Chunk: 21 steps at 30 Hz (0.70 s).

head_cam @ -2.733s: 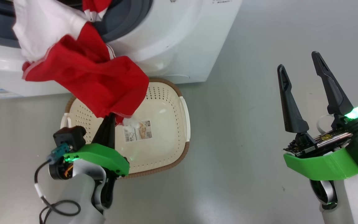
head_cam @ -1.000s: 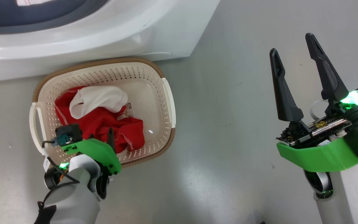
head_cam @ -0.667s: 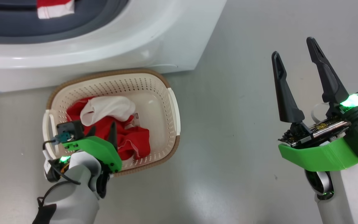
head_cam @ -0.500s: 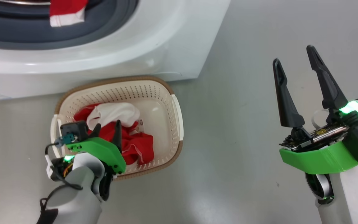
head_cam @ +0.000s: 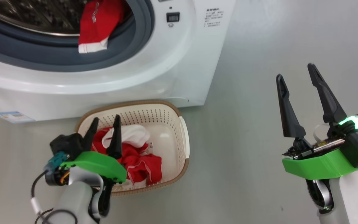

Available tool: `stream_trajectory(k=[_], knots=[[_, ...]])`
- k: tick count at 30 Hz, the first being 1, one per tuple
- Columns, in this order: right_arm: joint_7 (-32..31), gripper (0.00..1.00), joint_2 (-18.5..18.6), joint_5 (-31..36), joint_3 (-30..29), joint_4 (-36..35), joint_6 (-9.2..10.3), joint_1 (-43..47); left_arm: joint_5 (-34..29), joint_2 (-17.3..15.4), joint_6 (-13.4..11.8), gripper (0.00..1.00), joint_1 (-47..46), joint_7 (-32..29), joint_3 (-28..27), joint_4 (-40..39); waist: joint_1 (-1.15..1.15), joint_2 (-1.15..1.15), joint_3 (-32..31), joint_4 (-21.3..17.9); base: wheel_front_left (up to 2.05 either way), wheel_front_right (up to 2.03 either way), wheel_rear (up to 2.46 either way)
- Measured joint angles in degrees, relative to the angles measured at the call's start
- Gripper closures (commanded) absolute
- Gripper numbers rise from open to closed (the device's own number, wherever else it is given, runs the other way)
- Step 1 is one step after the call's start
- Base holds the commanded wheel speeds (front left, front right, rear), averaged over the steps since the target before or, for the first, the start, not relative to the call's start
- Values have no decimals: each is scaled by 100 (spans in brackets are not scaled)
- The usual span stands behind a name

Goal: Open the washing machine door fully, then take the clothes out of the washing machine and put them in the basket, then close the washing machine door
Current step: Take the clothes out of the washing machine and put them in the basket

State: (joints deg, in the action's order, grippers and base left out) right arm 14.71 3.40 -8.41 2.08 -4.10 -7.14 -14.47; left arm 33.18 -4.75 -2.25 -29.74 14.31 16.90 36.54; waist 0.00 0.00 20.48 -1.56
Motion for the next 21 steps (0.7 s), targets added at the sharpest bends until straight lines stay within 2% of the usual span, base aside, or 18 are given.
stream_trajectory(k=[10, 12, 15, 21], knots=[[0, 0, -45, 0, -339, 264, 0, 361, -795, 15, -30, 0, 1140, 16, -806, -1703, 0, 0, -606, 24, 0, 0, 0], [0, 0, -47, 0, -448, 345, 0, 471, -911, 19, -15, 0, 1342, 16, -907, -1936, 0, 0, -729, 25, 0, 0, 0], [0, 0, -55, -3, -632, 411, 0, 554, -1016, 36, 177, 0, 1625, 16, -1035, -2259, 0, 0, -905, 31, 0, 0, 0], [0, 0, -77, -1, -880, 613, 0, 843, -1247, 32, 185, 0, 2188, 16, -1388, -2679, 0, 0, -1227, 54, 0, 0, 0]])
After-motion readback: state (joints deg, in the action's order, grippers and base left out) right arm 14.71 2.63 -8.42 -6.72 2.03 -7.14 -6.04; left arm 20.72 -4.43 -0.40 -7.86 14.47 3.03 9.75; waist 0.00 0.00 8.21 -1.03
